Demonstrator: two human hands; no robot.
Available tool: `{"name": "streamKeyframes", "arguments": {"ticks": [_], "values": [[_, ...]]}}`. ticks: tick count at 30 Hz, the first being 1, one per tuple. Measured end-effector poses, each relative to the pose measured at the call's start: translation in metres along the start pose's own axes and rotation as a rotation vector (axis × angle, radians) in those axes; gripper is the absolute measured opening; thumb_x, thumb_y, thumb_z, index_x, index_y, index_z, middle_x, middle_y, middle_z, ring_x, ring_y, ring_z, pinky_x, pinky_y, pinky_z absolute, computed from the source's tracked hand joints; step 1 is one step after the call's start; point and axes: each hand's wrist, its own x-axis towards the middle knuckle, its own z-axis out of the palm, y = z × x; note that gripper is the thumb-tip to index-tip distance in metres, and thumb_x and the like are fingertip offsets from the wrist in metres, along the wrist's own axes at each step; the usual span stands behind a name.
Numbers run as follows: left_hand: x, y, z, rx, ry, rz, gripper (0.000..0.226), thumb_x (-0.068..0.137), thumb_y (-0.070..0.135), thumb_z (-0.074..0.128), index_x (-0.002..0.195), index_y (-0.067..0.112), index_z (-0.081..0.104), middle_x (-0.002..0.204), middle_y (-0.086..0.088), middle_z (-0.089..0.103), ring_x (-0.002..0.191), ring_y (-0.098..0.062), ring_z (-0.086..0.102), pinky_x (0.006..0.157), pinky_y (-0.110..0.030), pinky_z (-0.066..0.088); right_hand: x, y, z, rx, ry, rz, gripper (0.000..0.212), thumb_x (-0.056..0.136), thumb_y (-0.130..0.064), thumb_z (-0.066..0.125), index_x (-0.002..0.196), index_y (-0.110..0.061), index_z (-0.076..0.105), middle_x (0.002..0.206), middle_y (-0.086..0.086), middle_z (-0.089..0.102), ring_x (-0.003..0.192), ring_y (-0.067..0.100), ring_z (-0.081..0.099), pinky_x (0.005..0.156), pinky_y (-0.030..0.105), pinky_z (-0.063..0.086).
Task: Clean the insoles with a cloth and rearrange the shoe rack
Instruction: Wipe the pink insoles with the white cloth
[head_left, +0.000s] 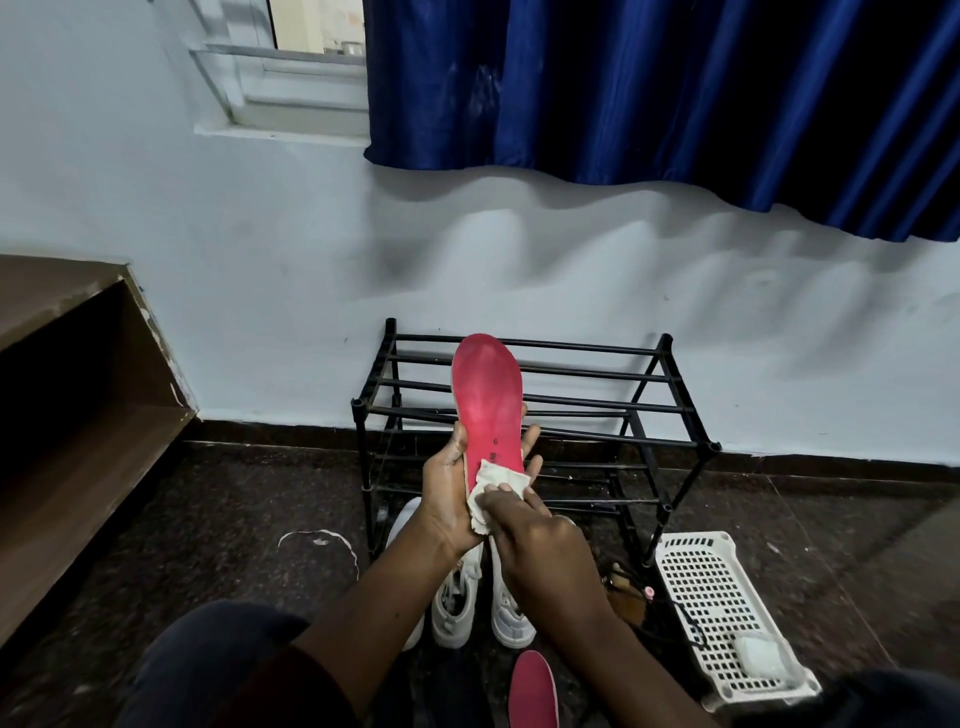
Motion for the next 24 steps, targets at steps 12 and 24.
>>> {"name": "streamKeyframes", "arguments": {"ticks": [12, 24], "values": [[-0.005, -0.004, 0.001, 0.079, -0.038, -0.084, 0.063, 0.094, 0.05, 0.031, 0.126, 0.005, 0.059, 0.135, -0.01, 0.055, 0.119, -0.027, 0.057, 0.096, -0.038, 0.047, 0.049, -0.012, 0.0, -0.055, 0.065, 0.107, 0.017, 0.077, -0.008, 0.05, 0.077, -0.01, 0.067, 0.08, 0.003, 0.066, 0.074, 0.02, 0.065, 0.059, 0.027, 0.05], [-0.006, 0.0, -0.005, -0.017, -0.004, -0.032, 0.06, 0.09, 0.046, 0.04, 0.13, 0.005, 0.055, 0.14, -0.01, 0.05, 0.125, -0.028, 0.051, 0.084, -0.036, 0.054, 0.011, 0.004, 0.004, 0.073, -0.072, -0.086, 0.034, 0.066, 0.005, 0.057, 0.09, -0.017, 0.057, 0.086, -0.003, 0.064, 0.069, 0.01, 0.06, 0.057, 0.014, 0.04]]}}
